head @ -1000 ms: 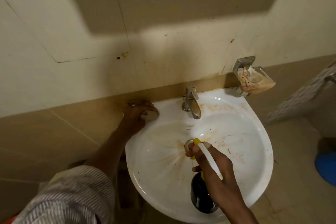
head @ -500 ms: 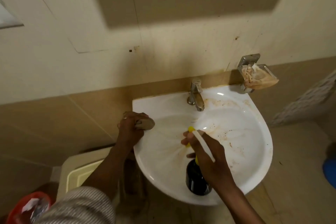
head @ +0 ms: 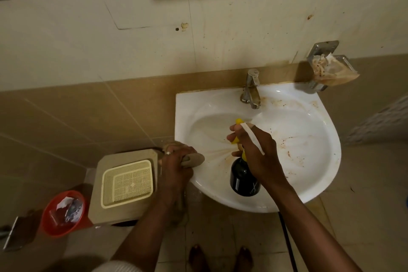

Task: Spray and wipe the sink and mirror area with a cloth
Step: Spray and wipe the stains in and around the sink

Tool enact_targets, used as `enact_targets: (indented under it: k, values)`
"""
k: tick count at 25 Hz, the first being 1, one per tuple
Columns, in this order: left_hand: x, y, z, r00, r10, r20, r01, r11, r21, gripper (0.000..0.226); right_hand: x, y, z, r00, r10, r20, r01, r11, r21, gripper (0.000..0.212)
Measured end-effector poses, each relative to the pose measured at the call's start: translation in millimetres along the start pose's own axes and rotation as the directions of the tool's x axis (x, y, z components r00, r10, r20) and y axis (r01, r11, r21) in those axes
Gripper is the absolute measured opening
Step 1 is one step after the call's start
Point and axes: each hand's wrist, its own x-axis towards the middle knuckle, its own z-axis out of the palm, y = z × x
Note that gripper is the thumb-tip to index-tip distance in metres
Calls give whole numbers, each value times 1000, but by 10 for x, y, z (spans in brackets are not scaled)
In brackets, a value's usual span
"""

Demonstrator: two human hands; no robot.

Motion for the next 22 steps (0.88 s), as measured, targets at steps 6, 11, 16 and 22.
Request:
enact_targets:
  k: [6,11,16,22]
  values:
    - [-432,272,179,989,9,-146,-25,994,-107,36,-27,-21,-28,1000,6,-29,-6,1000,9,23]
    - [-667,395,289,994,-34,-106,8,972,-233,21,40,0,-62,997,26,-71,-24,999,29,27]
    - [-654,467,214,998,-68,16,70,972,-224,22,115,-30,-107,995,37,-88,-36,999,19,27]
    - [381,616,-150,980,-89,-180,49,975,-216,42,132,-4,-260,993,37,-111,-36,999,7,29]
